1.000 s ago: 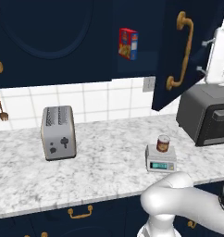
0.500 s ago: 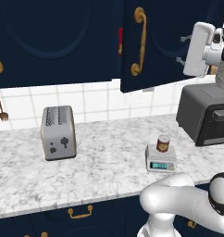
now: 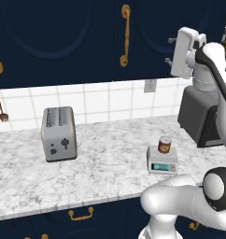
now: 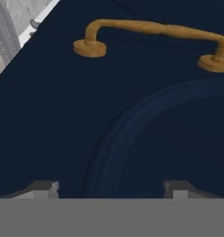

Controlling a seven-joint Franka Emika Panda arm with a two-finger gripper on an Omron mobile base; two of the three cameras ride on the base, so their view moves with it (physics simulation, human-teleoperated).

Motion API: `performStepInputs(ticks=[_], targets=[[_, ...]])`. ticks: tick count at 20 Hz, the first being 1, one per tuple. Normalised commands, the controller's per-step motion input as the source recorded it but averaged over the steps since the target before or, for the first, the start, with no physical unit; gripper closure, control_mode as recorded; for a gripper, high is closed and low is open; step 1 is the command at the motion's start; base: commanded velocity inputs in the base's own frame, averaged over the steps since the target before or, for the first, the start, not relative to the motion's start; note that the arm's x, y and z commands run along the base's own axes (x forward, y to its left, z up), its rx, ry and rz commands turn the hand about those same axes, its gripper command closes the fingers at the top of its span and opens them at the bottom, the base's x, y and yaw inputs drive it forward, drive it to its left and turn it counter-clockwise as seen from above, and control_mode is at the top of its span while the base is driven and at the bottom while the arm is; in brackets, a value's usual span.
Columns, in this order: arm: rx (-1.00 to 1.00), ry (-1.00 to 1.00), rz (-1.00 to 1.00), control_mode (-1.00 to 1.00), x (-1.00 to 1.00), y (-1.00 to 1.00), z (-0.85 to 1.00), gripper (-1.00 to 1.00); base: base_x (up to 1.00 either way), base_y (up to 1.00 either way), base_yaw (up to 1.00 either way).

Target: Pick the canned food and place it on the digital scale for weighing, and close the cabinet.

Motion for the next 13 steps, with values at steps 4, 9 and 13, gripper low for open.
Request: performStepInputs(ticks=[4, 9, 13], targets=[[-0.01, -0.06, 0.0, -1.0, 0.96, 0.01, -0.58, -1.0, 0.0, 0.0, 0.0], [0.0, -0.19, 0.0, -1.0, -0.14, 0.01, -0.24, -1.0, 0.0, 0.0, 0.0], [0.0, -0.02, 0.0, -1.0, -0.96, -0.12, 0.3, -1.0, 0.0, 0.0, 0.0]])
